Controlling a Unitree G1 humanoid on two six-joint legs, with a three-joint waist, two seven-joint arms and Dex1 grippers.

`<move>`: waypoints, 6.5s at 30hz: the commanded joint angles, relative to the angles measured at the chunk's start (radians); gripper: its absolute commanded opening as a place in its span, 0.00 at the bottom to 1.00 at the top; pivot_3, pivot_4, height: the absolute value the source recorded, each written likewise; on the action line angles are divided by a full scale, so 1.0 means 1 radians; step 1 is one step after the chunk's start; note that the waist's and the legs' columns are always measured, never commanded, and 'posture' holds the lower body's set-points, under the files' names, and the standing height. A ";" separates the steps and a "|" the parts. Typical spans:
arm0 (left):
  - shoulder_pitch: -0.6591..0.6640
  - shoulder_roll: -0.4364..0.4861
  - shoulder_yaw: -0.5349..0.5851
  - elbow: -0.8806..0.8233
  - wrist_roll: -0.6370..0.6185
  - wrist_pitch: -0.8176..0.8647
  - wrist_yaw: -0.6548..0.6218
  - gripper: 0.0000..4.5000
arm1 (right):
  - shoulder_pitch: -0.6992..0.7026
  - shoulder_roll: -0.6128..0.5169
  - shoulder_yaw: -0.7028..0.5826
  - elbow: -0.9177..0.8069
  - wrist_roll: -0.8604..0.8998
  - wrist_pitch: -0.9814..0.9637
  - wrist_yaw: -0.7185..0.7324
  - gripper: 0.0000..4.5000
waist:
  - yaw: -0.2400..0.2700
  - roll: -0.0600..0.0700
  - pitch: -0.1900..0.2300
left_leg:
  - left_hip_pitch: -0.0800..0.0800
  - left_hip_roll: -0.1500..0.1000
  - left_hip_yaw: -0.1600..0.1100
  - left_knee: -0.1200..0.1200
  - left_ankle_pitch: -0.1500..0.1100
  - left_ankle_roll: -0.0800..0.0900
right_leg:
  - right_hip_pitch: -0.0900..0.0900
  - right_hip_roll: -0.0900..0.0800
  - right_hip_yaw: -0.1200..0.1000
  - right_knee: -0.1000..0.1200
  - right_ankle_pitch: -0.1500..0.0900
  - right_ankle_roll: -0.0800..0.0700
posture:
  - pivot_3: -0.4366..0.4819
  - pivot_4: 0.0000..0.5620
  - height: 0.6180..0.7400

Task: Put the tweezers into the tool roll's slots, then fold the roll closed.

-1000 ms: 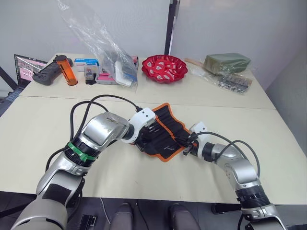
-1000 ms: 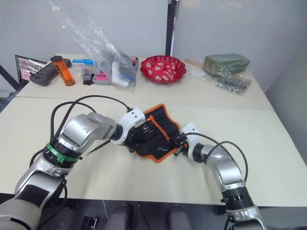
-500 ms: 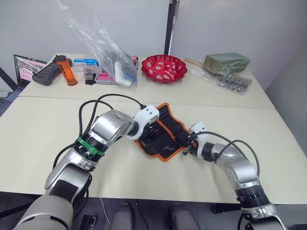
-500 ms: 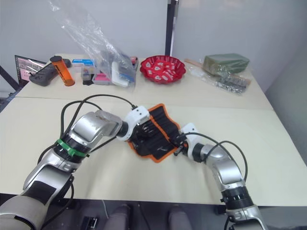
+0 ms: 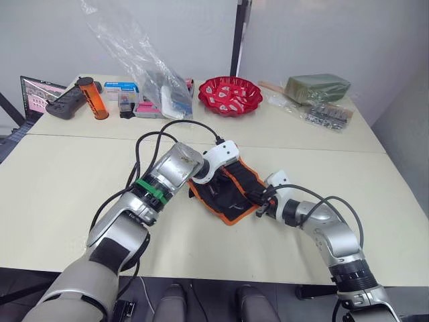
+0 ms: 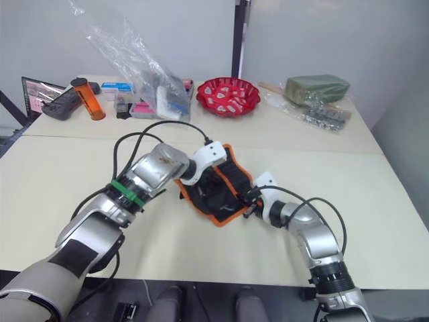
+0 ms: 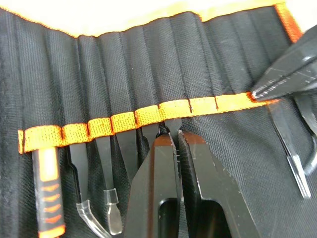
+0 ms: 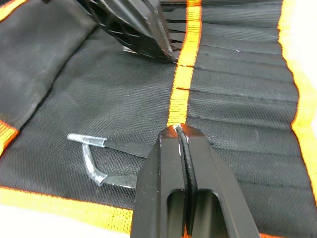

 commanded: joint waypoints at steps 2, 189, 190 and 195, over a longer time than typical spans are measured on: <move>-0.037 -0.032 0.022 0.060 0.056 -0.094 -0.005 0.01 | 0.056 -0.014 0.034 0.055 -0.037 0.060 -0.012 0.00 | 0.001 0.000 0.000 | 0.000 0.000 0.000 0.000 0.000 0.000 | 0.000 0.000 0.000 0.000 0.000 0.000 | 0.48 0.27 1.00; 0.202 0.299 0.170 -0.702 -0.401 0.589 0.238 0.01 | 0.078 0.047 0.047 0.101 -0.077 -0.054 -0.083 0.00 | 0.000 -0.009 -0.019 | 0.007 0.003 0.014 -0.011 -0.004 0.002 | 0.000 0.000 0.013 -0.017 0.002 -0.004 | 0.48 0.27 1.00; 0.203 0.302 0.160 -0.704 -0.396 0.587 0.232 0.01 | 0.078 0.047 0.047 0.100 -0.077 -0.054 -0.083 0.00 | 0.000 -0.009 -0.019 | 0.007 0.003 0.014 -0.011 -0.004 0.002 | 0.000 0.000 0.013 -0.017 0.002 -0.004 | 0.48 0.27 1.00; 0.208 0.278 0.145 -0.695 -0.377 0.575 0.230 0.01 | 0.086 0.046 0.045 0.089 -0.076 -0.047 -0.086 0.00 | 0.000 -0.009 -0.019 | 0.006 0.003 0.014 -0.011 -0.004 0.002 | 0.000 0.000 0.013 -0.017 0.002 -0.004 | 0.48 0.27 1.00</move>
